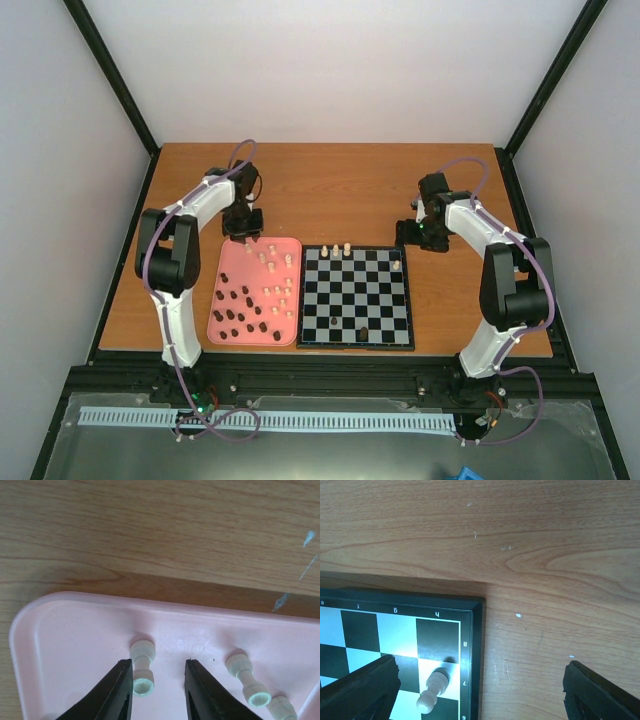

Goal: Set up the chess pieces on the board
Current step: Pick up the chess piece from the storage box.

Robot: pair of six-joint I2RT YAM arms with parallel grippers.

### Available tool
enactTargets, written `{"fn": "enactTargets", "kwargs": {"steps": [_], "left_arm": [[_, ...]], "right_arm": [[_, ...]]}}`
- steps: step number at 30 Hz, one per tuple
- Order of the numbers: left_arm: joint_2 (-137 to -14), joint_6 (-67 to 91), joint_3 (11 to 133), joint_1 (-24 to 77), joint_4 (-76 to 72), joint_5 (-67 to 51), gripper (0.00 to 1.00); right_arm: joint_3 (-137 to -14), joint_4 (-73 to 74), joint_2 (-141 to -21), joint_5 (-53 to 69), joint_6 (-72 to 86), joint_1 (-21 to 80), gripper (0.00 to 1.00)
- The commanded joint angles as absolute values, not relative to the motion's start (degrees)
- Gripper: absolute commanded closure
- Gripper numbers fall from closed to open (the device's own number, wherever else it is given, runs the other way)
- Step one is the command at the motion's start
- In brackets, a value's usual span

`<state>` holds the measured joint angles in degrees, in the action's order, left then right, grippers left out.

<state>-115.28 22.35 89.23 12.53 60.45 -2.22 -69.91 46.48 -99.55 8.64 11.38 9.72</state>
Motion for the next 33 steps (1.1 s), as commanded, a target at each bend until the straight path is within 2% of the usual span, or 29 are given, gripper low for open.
{"fn": "enactTargets", "kwargs": {"steps": [1, 20, 24, 30, 33], "left_arm": [[-116.6, 23.6, 89.1, 12.0, 59.4, -3.4, 0.69], [-117.8, 23.6, 87.0, 10.8, 58.9, -2.7, 0.69], [-118.1, 23.7, 87.7, 10.8, 58.9, -3.1, 0.74], [-118.1, 23.6, 88.2, 10.8, 59.2, -3.8, 0.91], [-117.5, 23.5, 88.1, 10.8, 59.5, -4.1, 0.96]], "right_arm": [[-70.6, 46.3, -100.2, 8.7, 10.5, 9.3, 0.11], [-70.2, 46.1, -100.6, 8.8, 10.4, 9.3, 0.11], [-70.7, 46.4, -100.6, 8.5, 10.3, 9.3, 0.11], [-70.8, 46.3, -100.8, 8.5, 10.5, 9.3, 0.11], [-70.5, 46.2, -100.6, 8.5, 10.6, 9.3, 0.11]]}}
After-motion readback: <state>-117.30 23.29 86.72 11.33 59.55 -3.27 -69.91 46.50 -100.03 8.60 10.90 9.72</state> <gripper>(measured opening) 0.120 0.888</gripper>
